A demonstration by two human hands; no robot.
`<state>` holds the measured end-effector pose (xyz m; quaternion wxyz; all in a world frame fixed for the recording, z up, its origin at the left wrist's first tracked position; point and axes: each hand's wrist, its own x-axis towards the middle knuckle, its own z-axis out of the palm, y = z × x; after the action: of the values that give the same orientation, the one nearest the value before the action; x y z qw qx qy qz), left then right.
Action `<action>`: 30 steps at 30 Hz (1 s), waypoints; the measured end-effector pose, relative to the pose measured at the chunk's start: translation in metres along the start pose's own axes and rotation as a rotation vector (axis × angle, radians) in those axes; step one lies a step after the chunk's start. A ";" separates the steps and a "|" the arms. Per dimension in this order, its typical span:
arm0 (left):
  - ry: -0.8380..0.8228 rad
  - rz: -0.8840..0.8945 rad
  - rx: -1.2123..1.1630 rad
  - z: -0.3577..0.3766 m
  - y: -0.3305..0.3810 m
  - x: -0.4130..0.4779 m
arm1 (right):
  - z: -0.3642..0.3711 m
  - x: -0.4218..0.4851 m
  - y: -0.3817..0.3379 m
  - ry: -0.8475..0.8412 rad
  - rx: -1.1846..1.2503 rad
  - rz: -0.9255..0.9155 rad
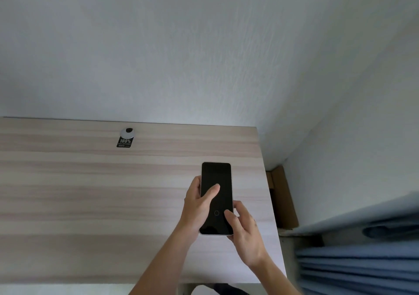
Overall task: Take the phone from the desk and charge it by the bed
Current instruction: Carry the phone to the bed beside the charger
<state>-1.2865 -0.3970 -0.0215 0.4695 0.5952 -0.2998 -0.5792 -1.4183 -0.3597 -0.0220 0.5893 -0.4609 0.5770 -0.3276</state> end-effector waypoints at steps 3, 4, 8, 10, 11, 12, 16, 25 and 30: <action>0.017 -0.017 -0.036 -0.014 -0.004 -0.006 | 0.011 -0.005 0.000 -0.031 -0.054 0.006; 0.037 -0.018 -0.051 -0.019 -0.005 -0.009 | 0.015 -0.007 -0.002 -0.041 -0.044 0.002; 0.179 -0.007 -0.100 -0.041 -0.006 -0.025 | 0.031 -0.005 -0.002 -0.173 -0.083 0.003; 0.257 0.014 -0.125 -0.052 -0.006 -0.034 | 0.041 -0.001 -0.004 -0.246 -0.104 -0.003; 0.306 0.030 -0.136 -0.059 -0.007 -0.039 | 0.046 0.000 -0.005 -0.298 -0.117 -0.015; 0.358 0.047 -0.145 -0.064 -0.007 -0.046 | 0.052 0.002 -0.006 -0.354 -0.139 -0.030; 0.597 0.070 -0.166 -0.077 -0.012 -0.080 | 0.065 0.000 -0.008 -0.581 -0.246 -0.097; 1.038 0.041 -0.296 -0.077 -0.053 -0.168 | 0.085 -0.040 0.020 -0.945 -0.367 -0.147; 1.204 0.048 -0.351 -0.087 -0.070 -0.210 | 0.107 -0.065 0.029 -1.115 -0.411 -0.173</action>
<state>-1.2462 -0.1633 -0.0088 0.6597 0.7242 0.1033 -0.1724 -1.3247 -0.2724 -0.0336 0.6733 -0.7130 0.1927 0.0352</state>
